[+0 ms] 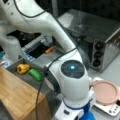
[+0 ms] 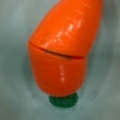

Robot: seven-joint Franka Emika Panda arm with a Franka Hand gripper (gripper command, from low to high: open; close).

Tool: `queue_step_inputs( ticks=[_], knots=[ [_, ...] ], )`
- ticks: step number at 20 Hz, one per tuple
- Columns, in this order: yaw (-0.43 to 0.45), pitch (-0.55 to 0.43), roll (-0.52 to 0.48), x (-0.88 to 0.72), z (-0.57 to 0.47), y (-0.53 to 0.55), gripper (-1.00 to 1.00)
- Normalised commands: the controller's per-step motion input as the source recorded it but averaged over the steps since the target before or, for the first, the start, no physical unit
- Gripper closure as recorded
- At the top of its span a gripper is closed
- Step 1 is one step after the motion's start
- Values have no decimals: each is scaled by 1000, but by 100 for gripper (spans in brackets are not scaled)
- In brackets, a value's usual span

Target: Open the drawer. Pick up the carrot. Put the carrots in the drawer.

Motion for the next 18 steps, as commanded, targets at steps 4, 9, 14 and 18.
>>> queue_step_inputs(
  ticks=[4,9,14,18],
  knots=[
    [52,155,-87,353,90,36,-100],
    [33,153,-91,340,79,42,-100],
    [31,137,-84,360,30,18,-100],
    [40,121,-70,405,-31,-18,-100]
  ],
)
